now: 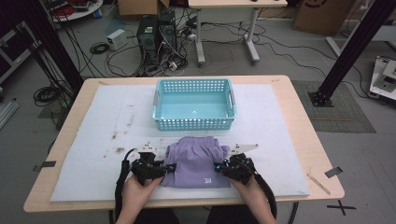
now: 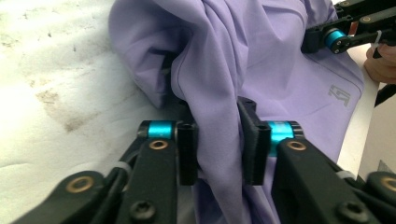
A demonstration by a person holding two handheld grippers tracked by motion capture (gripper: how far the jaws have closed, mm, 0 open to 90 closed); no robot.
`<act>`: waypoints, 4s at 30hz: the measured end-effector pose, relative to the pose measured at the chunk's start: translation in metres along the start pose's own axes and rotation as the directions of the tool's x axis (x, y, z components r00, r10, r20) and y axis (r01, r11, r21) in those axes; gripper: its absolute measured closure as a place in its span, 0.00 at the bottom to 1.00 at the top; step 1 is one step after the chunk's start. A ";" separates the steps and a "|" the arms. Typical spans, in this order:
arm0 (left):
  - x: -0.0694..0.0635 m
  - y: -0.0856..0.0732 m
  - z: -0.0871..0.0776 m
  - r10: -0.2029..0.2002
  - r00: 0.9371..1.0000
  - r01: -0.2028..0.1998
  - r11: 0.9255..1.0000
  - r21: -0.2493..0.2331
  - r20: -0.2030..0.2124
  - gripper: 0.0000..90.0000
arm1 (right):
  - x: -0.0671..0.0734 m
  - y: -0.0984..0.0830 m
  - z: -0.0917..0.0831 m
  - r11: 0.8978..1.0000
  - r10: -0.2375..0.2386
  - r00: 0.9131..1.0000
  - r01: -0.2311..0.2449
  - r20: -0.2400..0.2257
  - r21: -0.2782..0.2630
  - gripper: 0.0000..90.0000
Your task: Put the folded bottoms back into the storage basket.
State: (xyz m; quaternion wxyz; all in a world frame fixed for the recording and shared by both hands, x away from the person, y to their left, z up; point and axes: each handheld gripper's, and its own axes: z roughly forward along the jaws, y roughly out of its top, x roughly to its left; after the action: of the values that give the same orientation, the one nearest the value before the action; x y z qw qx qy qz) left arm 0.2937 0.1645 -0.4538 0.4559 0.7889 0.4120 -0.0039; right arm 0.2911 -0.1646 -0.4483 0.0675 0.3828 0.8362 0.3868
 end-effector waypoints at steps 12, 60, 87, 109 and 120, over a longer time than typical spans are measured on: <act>-0.005 0.001 -0.005 0.035 0.999 -0.034 0.999 -0.026 0.010 0.93 | -0.001 0.000 -0.007 0.999 -0.003 1.000 0.002 -0.019 -0.043 0.96; -0.013 0.164 -0.085 0.228 0.973 -0.232 0.934 -0.272 -0.050 0.94 | -0.024 0.160 -0.082 0.957 -0.079 0.995 0.091 0.055 -0.274 0.97; 0.088 0.230 0.009 0.227 0.959 -0.256 0.951 -0.173 -0.167 0.94 | -0.114 0.218 0.004 0.975 0.004 0.984 0.036 0.180 -0.221 0.97; 0.105 0.195 0.019 0.094 0.975 -0.091 0.996 0.021 -0.203 0.47 | -0.122 0.197 0.029 0.995 0.083 0.963 -0.092 0.256 0.027 0.67; 0.075 0.182 -0.021 0.179 0.959 -0.207 0.972 -0.108 -0.220 0.44 | -0.107 0.181 -0.012 0.993 0.067 0.963 -0.038 0.262 -0.112 0.50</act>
State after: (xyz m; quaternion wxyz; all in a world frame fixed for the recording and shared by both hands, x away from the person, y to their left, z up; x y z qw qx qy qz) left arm 0.4544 0.1839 -0.3402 0.4586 0.7902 0.3777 0.1501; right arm 0.4673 -0.1721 -0.3335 0.1889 0.4490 0.7875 0.3776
